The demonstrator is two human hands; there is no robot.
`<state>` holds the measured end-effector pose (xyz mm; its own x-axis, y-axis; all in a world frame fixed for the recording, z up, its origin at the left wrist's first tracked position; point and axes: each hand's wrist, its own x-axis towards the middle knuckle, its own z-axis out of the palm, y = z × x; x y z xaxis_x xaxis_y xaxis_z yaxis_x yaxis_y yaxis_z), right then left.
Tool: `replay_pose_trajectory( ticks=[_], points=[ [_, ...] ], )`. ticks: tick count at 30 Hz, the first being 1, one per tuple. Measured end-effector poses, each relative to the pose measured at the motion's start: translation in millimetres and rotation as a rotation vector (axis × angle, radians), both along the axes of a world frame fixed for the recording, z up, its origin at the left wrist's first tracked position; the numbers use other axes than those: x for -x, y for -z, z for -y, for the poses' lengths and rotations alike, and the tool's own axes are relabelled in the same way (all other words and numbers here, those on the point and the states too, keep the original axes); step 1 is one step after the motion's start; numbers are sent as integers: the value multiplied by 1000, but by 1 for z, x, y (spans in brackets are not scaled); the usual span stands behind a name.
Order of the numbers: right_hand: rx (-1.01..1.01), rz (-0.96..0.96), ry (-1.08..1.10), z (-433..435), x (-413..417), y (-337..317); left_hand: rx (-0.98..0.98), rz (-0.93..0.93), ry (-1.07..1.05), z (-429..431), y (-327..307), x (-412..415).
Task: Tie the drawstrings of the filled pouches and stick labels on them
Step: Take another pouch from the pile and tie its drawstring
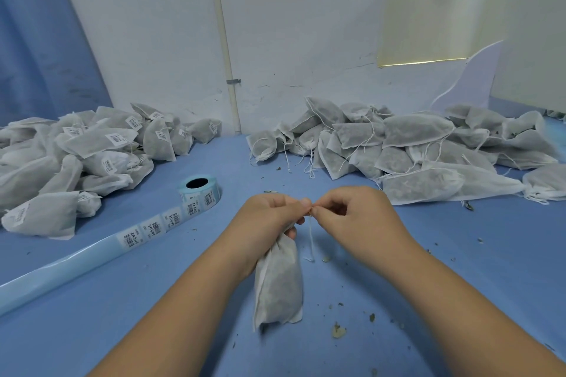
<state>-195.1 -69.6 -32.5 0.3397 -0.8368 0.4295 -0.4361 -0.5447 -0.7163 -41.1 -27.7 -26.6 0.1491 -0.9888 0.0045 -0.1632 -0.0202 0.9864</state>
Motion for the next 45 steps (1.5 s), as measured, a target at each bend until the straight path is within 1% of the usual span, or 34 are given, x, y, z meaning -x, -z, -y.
replay_pose_trajectory(
  ticks=[3, 5, 9, 12, 19, 22, 24, 25, 29, 31, 35, 37, 39, 42, 45],
  points=[
    [-25, 9, 27, 0, 2, -2, 4, 84, 1, 0, 1, 0],
    [-106, 70, 37, 2, 5, -5, 11, 105, -2, 1, 0, -1],
    [-403, 285, -39, 5, 12, -14, 29, 87, -6, 2, 1, -4],
    [-576, 522, -138, 7, 15, -16, 46, 76, -10, 3, 2, -6],
    [-733, 928, -408, 3, 5, -16, 44, 33, 104, 2, 2, -2],
    [-841, 1045, -488, -1, 1, -16, 58, -5, 135, 2, -1, -1],
    [-940, 1043, -500, -1, 2, -17, 77, 35, 96, 2, -1, -3],
    [-988, 1003, -488, 0, 5, -18, 87, 72, 65, 3, -1, -4],
    [-1124, 687, -442, 8, 19, -21, 113, 201, -22, 4, 0, -13],
    [-1122, 608, -490, 9, 23, -23, 118, 237, -15, 4, -1, -15],
    [-1015, 667, -664, 6, 23, -21, 140, 243, 2, 4, -2, -16],
    [-998, 659, -693, 5, 22, -21, 151, 228, 14, 2, -3, -18],
    [-1041, 614, -622, 6, 22, -22, 152, 241, 29, 1, -3, -21],
    [-1131, 561, -459, 11, 29, -27, 163, 330, 29, 3, 0, -20],
    [-1112, 570, -409, 12, 32, -27, 181, 388, 14, 8, 5, -15]
  ],
)
